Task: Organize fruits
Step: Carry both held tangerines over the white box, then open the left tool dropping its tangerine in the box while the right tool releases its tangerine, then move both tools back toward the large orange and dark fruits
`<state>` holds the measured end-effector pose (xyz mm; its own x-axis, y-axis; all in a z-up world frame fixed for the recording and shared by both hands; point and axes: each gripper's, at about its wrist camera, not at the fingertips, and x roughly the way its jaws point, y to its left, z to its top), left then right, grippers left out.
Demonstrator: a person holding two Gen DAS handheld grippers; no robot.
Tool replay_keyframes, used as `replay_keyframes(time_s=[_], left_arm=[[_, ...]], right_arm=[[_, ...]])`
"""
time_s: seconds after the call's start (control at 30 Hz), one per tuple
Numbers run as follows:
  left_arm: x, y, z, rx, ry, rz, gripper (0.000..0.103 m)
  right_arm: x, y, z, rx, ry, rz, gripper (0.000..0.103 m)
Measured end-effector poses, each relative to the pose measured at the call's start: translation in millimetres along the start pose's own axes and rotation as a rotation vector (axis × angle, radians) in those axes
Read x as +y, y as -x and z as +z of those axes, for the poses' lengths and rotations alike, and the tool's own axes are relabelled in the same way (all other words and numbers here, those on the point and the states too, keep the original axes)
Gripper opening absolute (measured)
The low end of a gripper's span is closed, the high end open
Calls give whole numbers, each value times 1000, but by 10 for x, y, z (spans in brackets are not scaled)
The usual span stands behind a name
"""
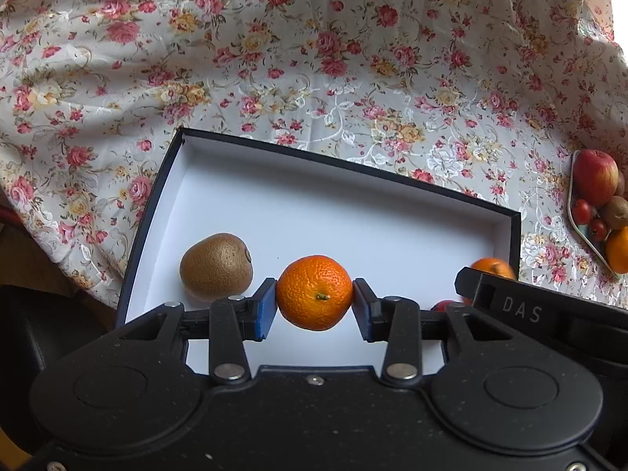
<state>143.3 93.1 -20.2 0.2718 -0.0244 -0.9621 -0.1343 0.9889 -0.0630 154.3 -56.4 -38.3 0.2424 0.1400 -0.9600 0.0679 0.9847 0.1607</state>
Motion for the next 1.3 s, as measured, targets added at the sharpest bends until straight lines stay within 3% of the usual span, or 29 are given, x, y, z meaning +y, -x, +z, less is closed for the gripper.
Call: replay_keyframes(time_s=[0.13,0.43,0.77,1.07,1.3], left_arm=[[-2,52,-3,-33,-5,18,53],[-105,21,-39,-11,-56,26,54],[-283,74,-55,-15,-109,32,53],[-689,125,-164,-32,-190,33,53],[-1213,179,-369,-35,-316,-8,53]], right_arm=[[7,109,6,-48,4,9,44],[-36,78,0,-10,-4,-4,44],[-96,131,-50,1,39,-105,44],[-471,293,-115,12,-2,-158,44],[-915,548,-211,1,-59,-167,44]])
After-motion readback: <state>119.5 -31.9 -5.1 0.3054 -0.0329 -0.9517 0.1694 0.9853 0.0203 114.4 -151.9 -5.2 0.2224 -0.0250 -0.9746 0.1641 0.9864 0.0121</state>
